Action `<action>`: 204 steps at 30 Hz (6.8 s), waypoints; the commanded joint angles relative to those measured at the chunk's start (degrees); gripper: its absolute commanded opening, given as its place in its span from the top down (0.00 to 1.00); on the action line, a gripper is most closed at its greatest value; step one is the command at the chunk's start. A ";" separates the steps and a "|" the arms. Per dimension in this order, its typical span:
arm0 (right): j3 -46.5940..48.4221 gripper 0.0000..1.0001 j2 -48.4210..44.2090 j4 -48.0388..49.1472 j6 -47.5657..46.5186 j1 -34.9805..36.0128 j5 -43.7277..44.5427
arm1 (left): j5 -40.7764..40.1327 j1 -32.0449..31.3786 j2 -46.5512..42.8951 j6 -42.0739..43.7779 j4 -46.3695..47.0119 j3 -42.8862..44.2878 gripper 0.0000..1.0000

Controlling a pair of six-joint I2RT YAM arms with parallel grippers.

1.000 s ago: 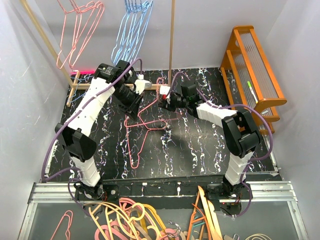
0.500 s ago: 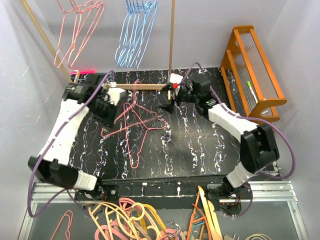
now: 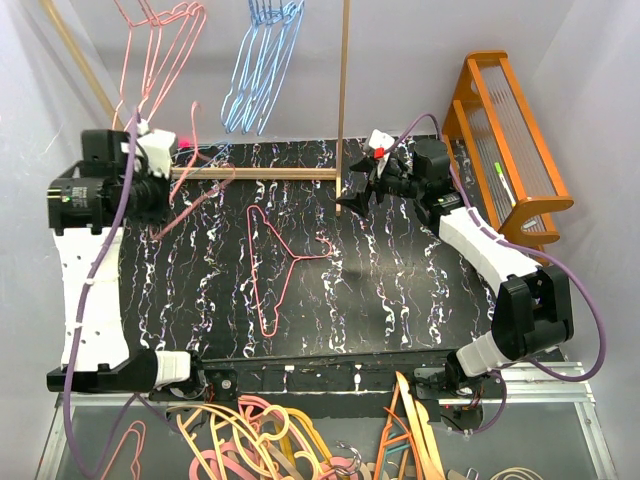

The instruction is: Organize the hangers

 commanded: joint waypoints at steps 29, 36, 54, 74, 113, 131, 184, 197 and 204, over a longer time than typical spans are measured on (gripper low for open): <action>-4.55 0.02 -4.70 -1.19 0.63 -0.03 -0.42 | -6.37 1.52 14.75 -1.60 44.47 20.46 1.00; -5.11 0.02 -4.51 -1.35 0.76 -0.05 0.75 | -5.99 3.10 18.35 -4.18 43.78 21.00 1.00; -4.80 0.02 -2.45 -0.57 2.04 -0.03 -0.12 | 4.05 3.26 19.66 -6.81 35.81 18.90 0.63; 1.87 0.02 8.33 -38.44 -52.76 9.07 -2.07 | 9.89 -20.21 0.74 13.04 0.42 -19.48 0.03; 13.84 0.92 35.78 -31.15 -33.60 19.59 14.18 | 4.57 -24.75 6.98 3.91 11.26 -25.08 0.03; 28.47 0.92 33.37 -47.56 -7.34 18.37 22.53 | -18.99 -42.02 -3.67 3.63 30.87 -41.61 0.03; 22.97 0.28 30.49 -45.96 -11.71 19.47 30.37 | -16.61 -47.39 -3.28 -3.99 46.99 -56.82 0.03; 25.21 0.54 35.35 -47.67 -14.89 20.76 34.45 | -15.72 -47.37 -1.95 -2.76 48.18 -54.80 0.03; 24.64 0.50 36.83 -48.55 -14.97 22.29 34.79 | -13.26 -47.42 -0.30 -2.12 48.50 -54.44 0.03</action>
